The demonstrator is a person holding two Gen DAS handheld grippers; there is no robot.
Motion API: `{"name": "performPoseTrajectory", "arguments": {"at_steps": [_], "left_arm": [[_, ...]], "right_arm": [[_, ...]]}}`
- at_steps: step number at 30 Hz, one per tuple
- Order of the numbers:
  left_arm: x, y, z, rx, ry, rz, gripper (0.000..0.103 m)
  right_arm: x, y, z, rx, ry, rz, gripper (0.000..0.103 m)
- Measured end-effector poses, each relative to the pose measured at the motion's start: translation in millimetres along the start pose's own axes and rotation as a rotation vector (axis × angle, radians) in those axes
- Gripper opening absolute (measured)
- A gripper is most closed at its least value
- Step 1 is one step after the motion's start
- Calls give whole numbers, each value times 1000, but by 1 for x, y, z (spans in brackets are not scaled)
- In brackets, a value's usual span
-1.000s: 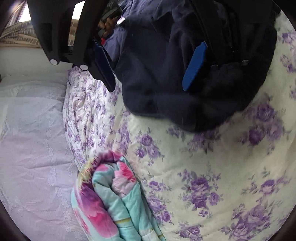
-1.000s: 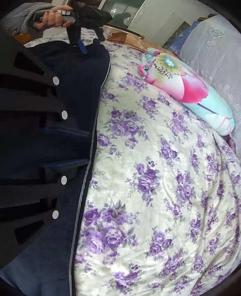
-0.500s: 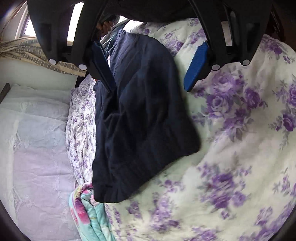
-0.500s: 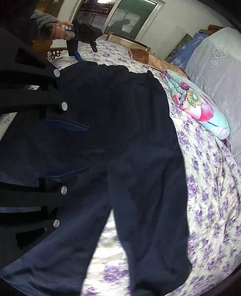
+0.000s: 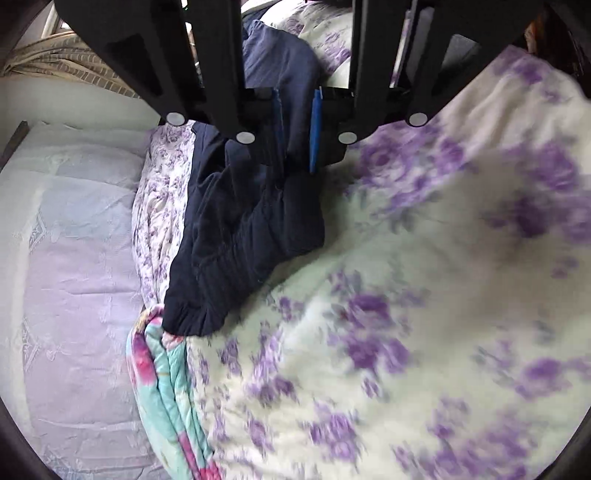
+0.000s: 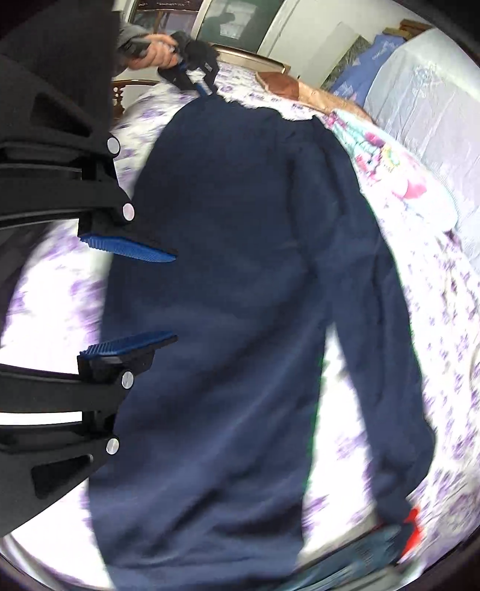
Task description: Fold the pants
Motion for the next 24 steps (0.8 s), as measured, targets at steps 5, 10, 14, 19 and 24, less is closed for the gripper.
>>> {"name": "performPoseTrajectory", "arguments": {"at_steps": [5,10,14,19,24], "left_arm": [[21,34,-21,90,-11,84,0],[-5,16,-4,23,-60,-14,14],[-25,-15,15,60,-94,-18,75],[-7,-39,20,99,-81,40,73],[5,-29,9,66,9,73,17]], "right_arm": [[-20,-1,15,4,-78,36,43],[16,-19,-13,34,66,54,43],[68,-25,-8,97,-13,141,43],[132,-20,43,115,-224,256,49],[159,-39,82,207,-412,211,51]]}}
Point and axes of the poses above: each gripper's, at about its wrist camera, not at the fingertips, and y roughly against the way its jaws point, z to its right, x to its top, the point moved 9 cm from there along -y, roughly the way its jaws point, and after that the axes turned 11 degrees about x, right-handed, at the moved point
